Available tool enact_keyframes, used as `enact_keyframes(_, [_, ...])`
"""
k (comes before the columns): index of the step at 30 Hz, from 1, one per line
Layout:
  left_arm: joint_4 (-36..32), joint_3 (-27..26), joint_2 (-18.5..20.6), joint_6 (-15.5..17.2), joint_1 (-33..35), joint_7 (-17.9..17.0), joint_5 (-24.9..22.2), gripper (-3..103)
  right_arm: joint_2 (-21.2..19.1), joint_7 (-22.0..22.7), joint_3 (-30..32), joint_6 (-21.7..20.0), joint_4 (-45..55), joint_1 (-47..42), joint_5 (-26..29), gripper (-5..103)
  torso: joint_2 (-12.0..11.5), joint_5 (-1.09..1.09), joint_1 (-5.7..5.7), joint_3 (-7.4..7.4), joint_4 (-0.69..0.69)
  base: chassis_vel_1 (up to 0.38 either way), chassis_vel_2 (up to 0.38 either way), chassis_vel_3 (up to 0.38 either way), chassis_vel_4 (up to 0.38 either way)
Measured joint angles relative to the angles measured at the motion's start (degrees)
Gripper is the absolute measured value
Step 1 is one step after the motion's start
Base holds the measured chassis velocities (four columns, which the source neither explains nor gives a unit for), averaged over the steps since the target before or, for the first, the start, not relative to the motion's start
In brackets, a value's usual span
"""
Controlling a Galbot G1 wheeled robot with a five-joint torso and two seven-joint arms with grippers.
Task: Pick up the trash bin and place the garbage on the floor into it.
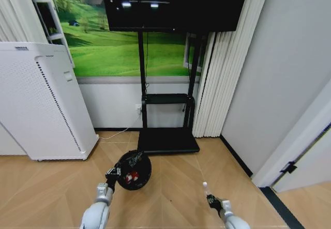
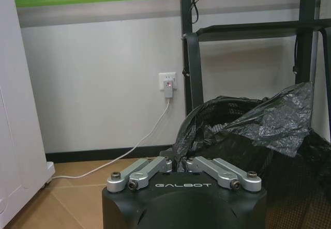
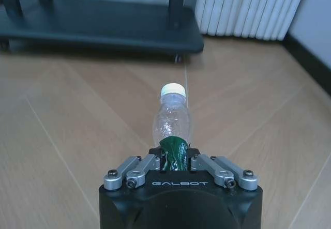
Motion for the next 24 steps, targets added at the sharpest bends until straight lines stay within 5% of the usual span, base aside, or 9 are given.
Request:
enact_keyframes(4, [-0.4, -0.1, 0.0, 0.0, 0.0, 0.0, 0.0, 6, -2.0, 0.2, 1.6, 0.7, 5.5, -1.6, 0.8, 20, 0.0, -0.01, 0.00, 0.00, -0.02, 0.000, 0.000, 0.000, 0.000])
enact_keyframes(6, [-1.0, -0.4, -0.1, 0.0, 0.2, -0.1, 0.0, 6, -3.8, -1.3, 3.6, 2.8, 12.0, -2.9, 1.1, 20, 0.0, 0.01, 0.00, 0.00, 0.06, 0.000, 0.000, 0.000, 0.000])
enact_keyframes(12, [-1.3, 0.3, -0.5, 0.4, -1.1, -0.2, 0.3, 6, -5.7, -7.1, 8.0, 8.8, 24.0, -7.3, 1.5, 20, 0.0, -0.02, 0.00, 0.00, -0.03, 0.000, 0.000, 0.000, 0.000])
enact_keyframes(24, [1.9, 5.0, -3.8, 0.5, -4.8, -0.5, 2.8, 6, -4.5, -17.4, 2.6, 16.4, 31.5, -7.2, -2.3, 20, 0.0, 0.00, 0.00, 0.00, -0.02, 0.000, 0.000, 0.000, 0.000])
